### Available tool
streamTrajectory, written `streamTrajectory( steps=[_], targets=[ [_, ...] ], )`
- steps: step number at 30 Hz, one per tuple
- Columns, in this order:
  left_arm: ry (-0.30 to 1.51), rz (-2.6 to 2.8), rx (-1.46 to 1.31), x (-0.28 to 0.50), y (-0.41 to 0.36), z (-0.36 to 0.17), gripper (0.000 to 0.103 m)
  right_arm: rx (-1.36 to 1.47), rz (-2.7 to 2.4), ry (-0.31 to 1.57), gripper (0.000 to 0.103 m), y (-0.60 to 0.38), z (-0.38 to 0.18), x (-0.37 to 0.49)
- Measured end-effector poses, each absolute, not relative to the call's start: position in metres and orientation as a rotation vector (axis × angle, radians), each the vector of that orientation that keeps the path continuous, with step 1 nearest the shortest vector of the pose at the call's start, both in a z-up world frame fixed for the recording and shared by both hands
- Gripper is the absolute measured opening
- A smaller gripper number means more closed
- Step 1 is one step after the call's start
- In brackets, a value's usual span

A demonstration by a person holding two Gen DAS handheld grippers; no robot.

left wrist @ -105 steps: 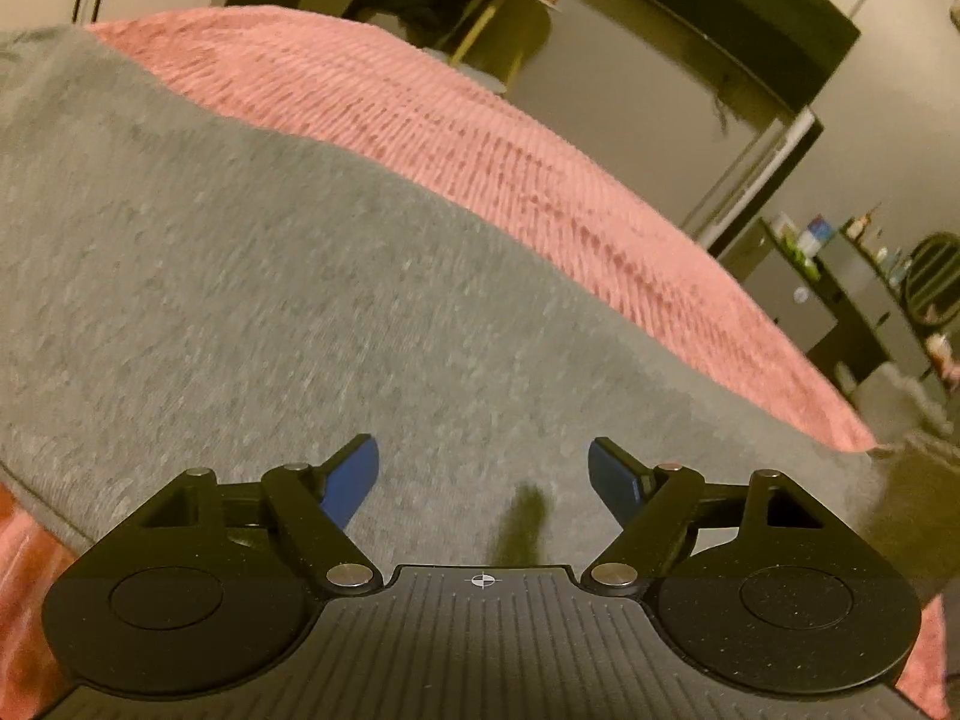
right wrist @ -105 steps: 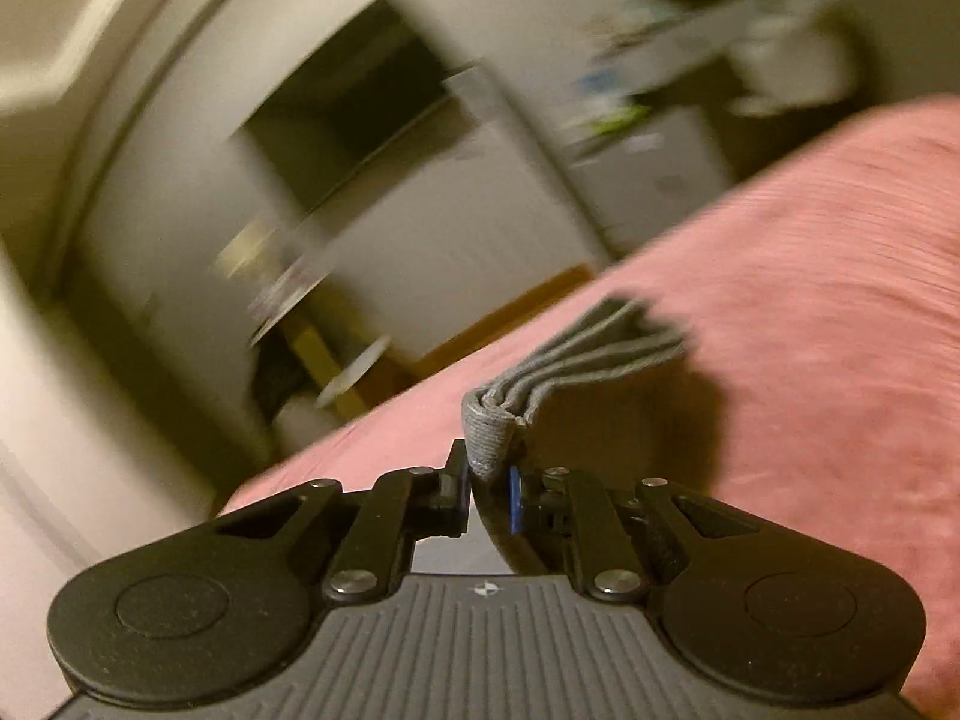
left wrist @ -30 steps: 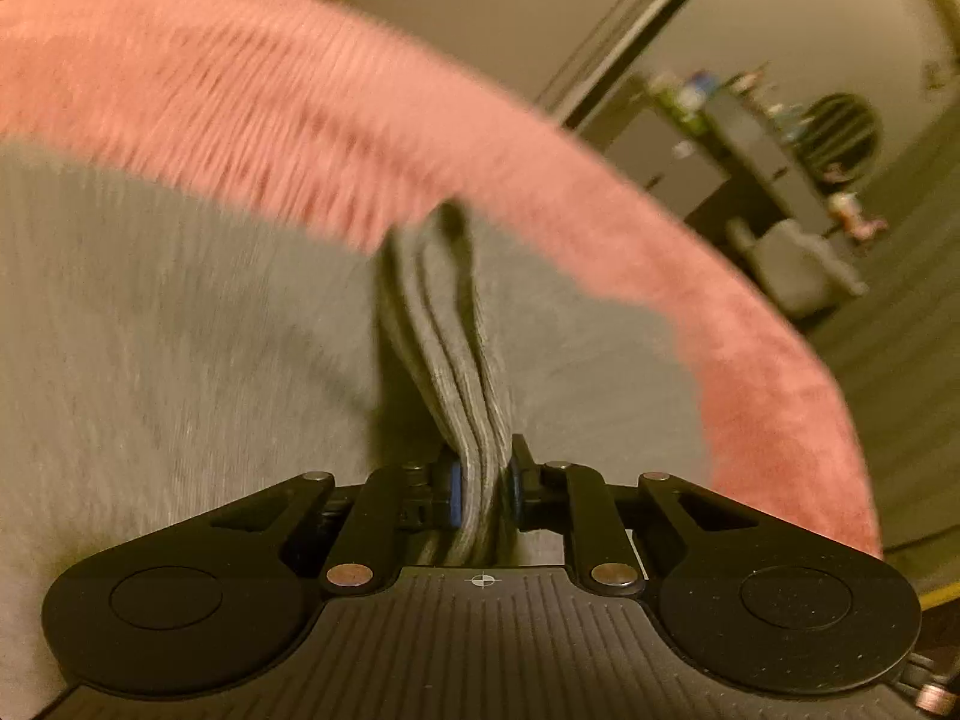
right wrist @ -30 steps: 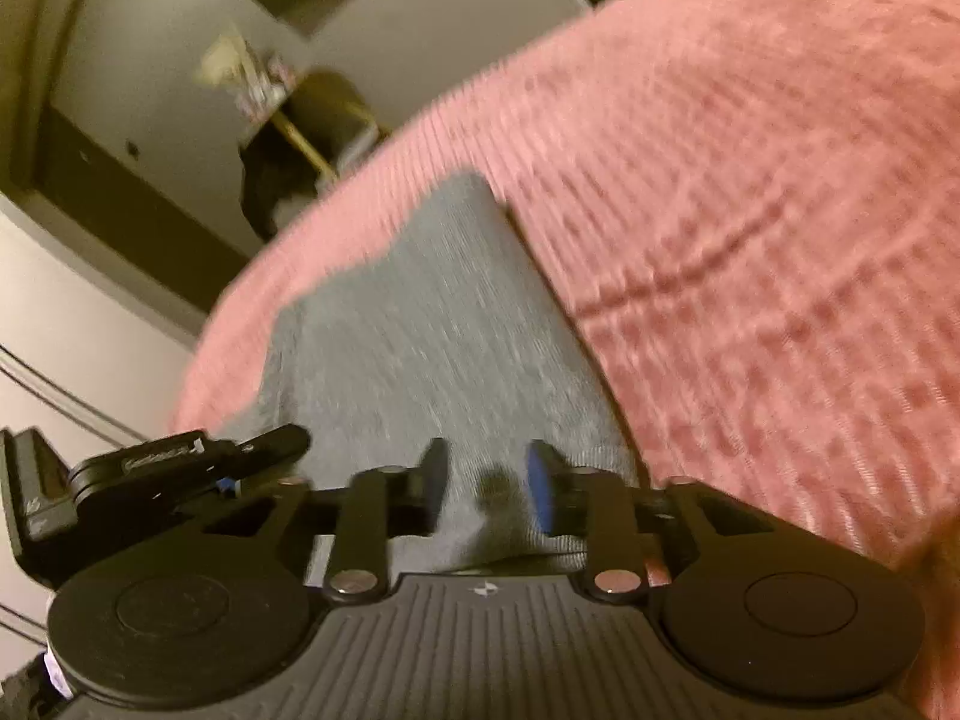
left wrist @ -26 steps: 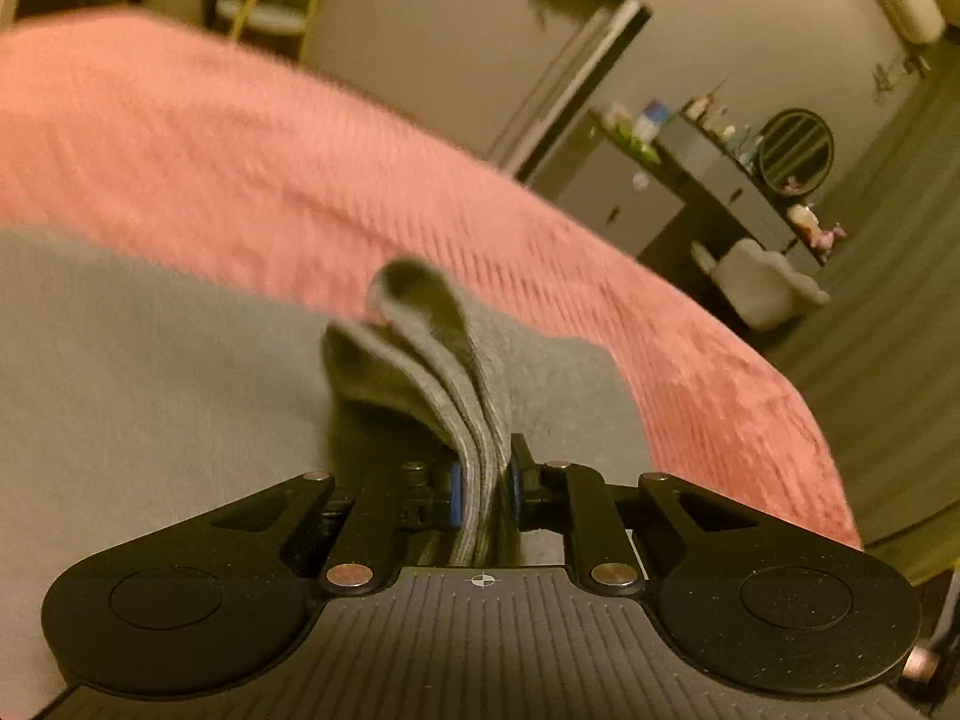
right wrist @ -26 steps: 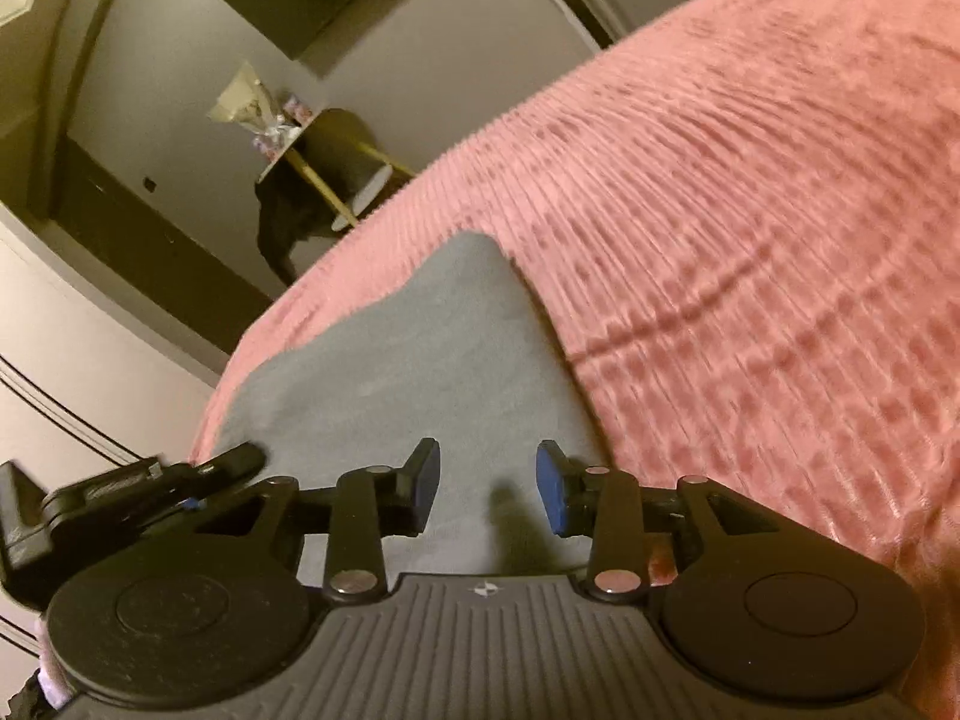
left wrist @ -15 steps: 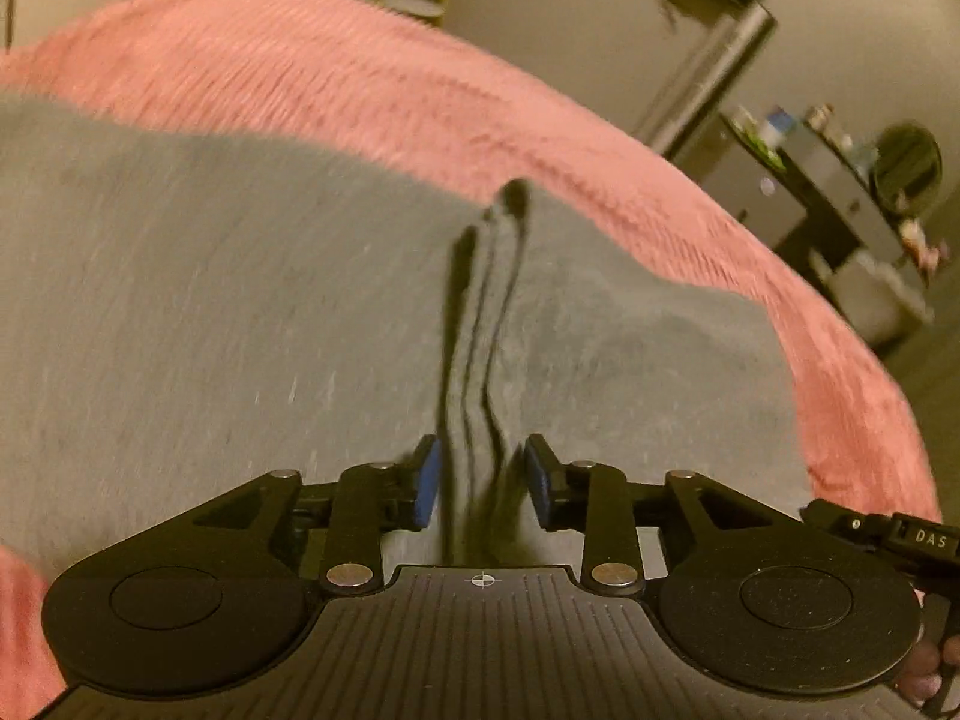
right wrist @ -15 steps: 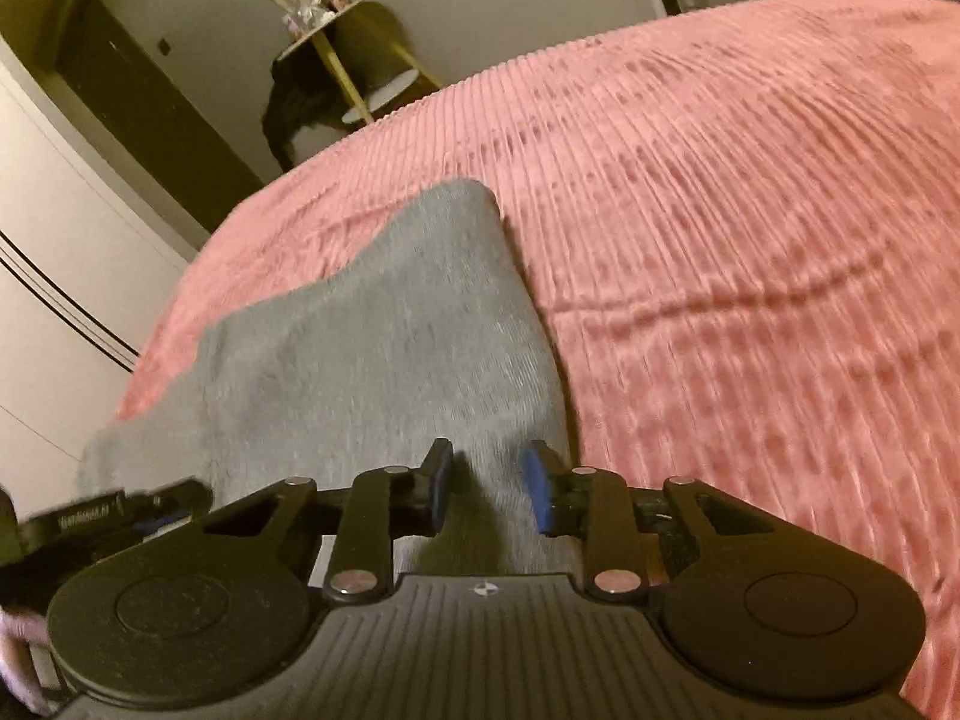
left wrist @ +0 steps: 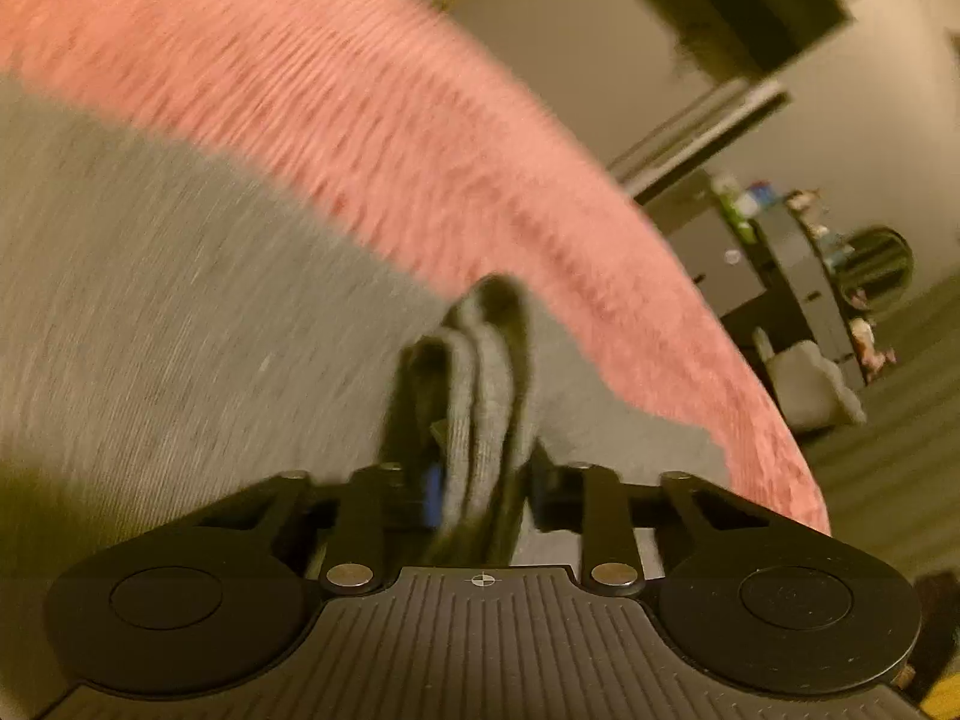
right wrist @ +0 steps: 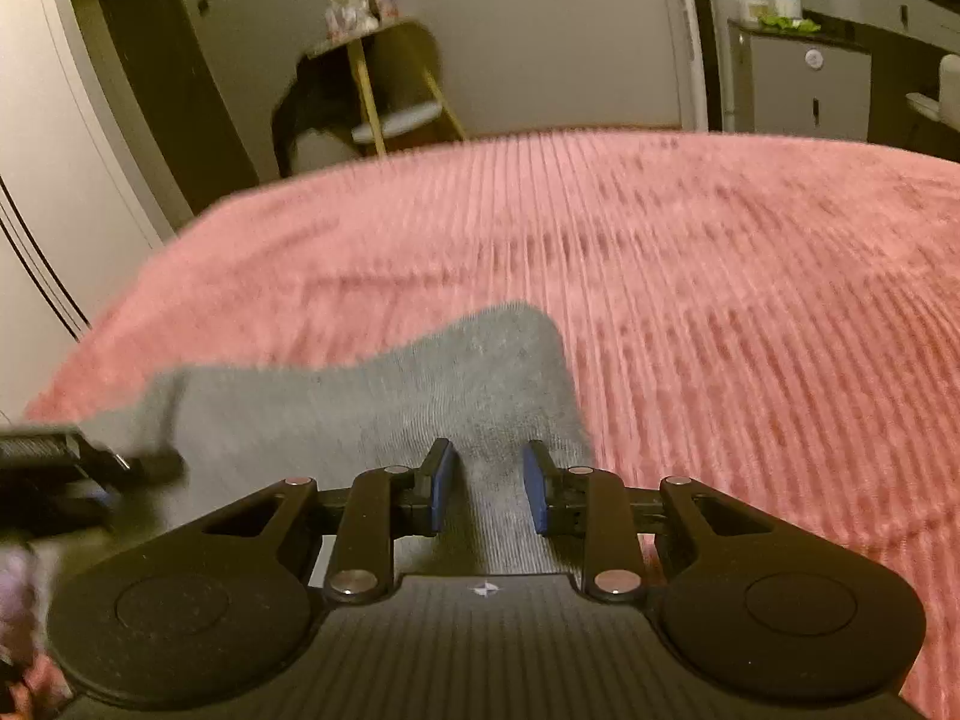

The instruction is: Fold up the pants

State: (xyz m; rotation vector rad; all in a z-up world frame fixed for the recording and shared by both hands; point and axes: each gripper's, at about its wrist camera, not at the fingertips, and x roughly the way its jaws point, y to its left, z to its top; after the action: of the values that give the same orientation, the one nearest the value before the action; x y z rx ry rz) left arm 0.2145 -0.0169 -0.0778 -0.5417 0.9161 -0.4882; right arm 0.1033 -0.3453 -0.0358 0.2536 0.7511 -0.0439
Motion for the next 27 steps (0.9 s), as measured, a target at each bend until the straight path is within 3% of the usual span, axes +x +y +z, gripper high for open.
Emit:
streamTrajectory(
  steps=[3,5,8,9,13,19,21,24,27],
  targets=[
    [0.713,-0.556,-0.387,0.191,-0.026,-0.055,0.022,0.243,-0.042,0.740,0.023,-0.344,-0.038,0.104],
    [0.684,-0.551,-0.356,0.183,-0.026,-0.052,0.026,0.276,-0.027,0.666,0.023,-0.347,-0.033,0.096],
    [0.746,-0.484,-0.309,0.178,-0.022,-0.067,0.044,0.282,-0.045,0.667,0.022,-0.349,-0.043,0.098],
    [0.791,-0.420,-0.287,0.179,-0.020,-0.074,0.056,0.254,-0.047,0.694,0.022,-0.346,-0.050,0.101],
    [0.875,-0.413,-0.440,0.163,0.003,-0.080,0.067,0.084,-0.055,0.745,0.022,-0.326,-0.051,0.107],
    [0.979,-0.474,-0.553,0.115,0.015,-0.081,0.073,0.212,-0.017,0.767,0.022,-0.326,-0.020,0.053],
    [0.994,-0.478,-0.527,0.109,0.010,-0.087,0.070,0.255,-0.025,0.800,0.022,-0.326,-0.021,0.027],
    [1.003,-0.466,-0.511,0.110,0.007,-0.086,0.056,0.344,-0.046,0.854,0.023,-0.332,-0.027,0.000],
    [0.985,-0.436,-0.414,0.106,0.001,-0.087,0.034,0.389,-0.039,0.892,0.023,-0.335,-0.032,-0.009]
  ],
)
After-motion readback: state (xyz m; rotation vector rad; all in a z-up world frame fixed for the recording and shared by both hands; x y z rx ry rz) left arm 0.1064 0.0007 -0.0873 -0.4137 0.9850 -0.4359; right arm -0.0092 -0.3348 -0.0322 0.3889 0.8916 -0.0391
